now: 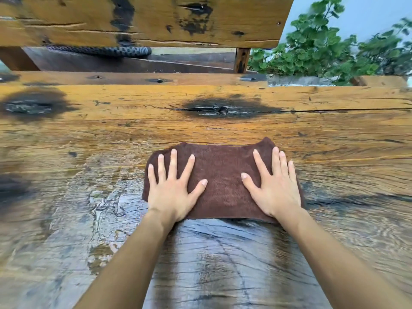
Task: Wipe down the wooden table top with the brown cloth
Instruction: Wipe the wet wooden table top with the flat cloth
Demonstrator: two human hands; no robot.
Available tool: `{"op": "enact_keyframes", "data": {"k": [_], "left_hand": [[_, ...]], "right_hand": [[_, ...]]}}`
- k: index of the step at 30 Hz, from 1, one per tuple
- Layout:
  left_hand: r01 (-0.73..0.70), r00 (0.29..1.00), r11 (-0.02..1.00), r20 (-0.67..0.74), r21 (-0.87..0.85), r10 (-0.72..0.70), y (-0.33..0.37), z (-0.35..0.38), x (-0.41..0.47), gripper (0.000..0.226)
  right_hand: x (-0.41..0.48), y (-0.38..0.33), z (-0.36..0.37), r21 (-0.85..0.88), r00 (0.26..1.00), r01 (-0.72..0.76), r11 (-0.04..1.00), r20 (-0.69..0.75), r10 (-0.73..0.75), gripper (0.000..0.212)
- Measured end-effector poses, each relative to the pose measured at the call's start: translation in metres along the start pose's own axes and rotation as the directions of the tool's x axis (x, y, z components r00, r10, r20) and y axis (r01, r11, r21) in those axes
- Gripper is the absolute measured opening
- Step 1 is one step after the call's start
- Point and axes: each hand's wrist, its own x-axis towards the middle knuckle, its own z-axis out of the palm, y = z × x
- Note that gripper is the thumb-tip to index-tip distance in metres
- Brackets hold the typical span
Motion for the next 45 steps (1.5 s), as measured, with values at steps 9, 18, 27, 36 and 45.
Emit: {"op": "enact_keyframes", "data": {"k": [9, 18, 27, 36, 45], "left_hand": [[-0.030, 0.999, 1.000, 0.018, 0.004, 0.030, -0.009, 0.015, -0.096, 0.079], [-0.041, 0.999, 0.999, 0.022, -0.013, 0.041, -0.028, 0.034, -0.217, 0.075], [-0.015, 1.000, 1.000, 0.006, 0.006, 0.015, -0.033, 0.050, -0.304, 0.075], [0.029, 0.998, 0.999, -0.050, -0.027, -0.030, -0.025, 0.058, -0.373, 0.076], [0.092, 0.988, 0.996, -0.125, -0.003, -0.092, -0.021, 0.065, -0.415, 0.079]], "right_hand": [[-0.103, -0.014, 0.022, -0.026, 0.996, -0.088, 0.996, 0.004, 0.088, 0.084], [-0.220, -0.035, 0.043, 0.010, 0.996, -0.086, 0.996, -0.014, 0.086, 0.082], [-0.312, -0.056, 0.054, 0.045, 0.996, -0.078, 0.996, -0.044, 0.080, 0.081], [-0.379, -0.063, 0.061, 0.074, 0.993, 0.000, 0.997, -0.119, 0.009, 0.083], [-0.417, -0.074, 0.080, 0.024, 0.977, 0.032, 0.999, -0.209, -0.026, 0.074]]}}
